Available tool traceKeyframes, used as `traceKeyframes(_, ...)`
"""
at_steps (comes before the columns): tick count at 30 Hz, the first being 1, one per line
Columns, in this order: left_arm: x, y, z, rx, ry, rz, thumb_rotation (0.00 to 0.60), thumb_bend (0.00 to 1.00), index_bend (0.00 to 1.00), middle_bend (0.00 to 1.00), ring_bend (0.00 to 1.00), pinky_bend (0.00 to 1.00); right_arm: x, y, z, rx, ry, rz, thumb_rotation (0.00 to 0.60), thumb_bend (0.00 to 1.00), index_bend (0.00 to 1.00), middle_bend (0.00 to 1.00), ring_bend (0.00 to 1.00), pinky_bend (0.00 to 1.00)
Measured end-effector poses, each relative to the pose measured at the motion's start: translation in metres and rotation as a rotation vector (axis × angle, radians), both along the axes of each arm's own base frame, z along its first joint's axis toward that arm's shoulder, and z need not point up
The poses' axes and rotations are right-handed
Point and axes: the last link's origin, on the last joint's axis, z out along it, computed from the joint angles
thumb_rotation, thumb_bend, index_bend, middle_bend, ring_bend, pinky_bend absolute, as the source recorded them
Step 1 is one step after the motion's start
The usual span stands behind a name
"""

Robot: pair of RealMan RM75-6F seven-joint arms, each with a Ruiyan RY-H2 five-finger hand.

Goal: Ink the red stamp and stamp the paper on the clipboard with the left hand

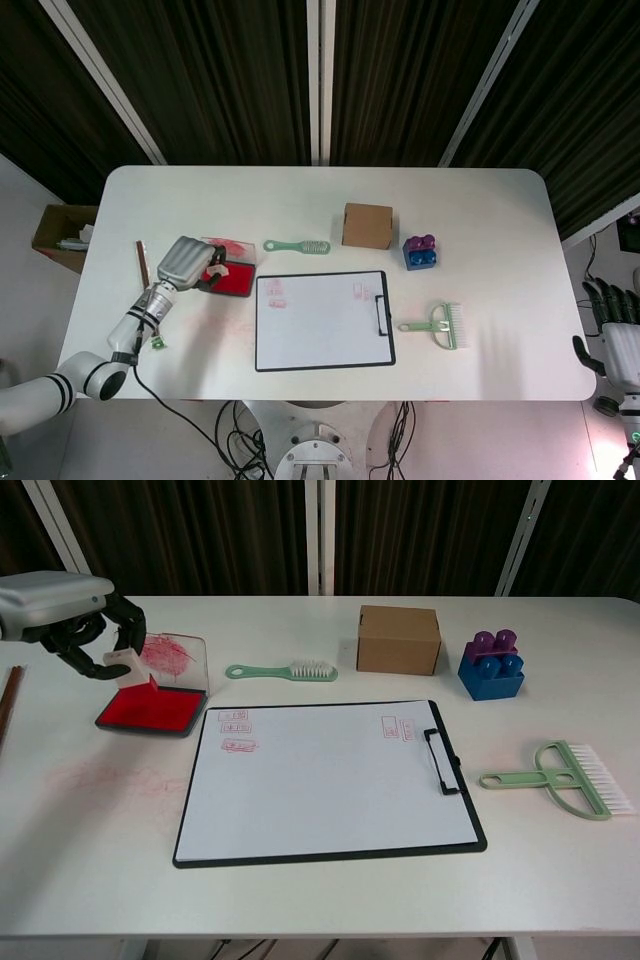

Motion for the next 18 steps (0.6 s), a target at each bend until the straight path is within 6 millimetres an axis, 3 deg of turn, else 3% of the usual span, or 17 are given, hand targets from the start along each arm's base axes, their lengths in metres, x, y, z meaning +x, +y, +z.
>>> traceKeyframes(18,-0.003,0.011,-0.023,-0.057,0.021,0.005,0.600,0.41,0.71,0.73,0.83,0.91,0.002,0.000,0.001,-0.004,0.012,-0.010,0.600,0.31,0.00,0.00,0.00,0.00)
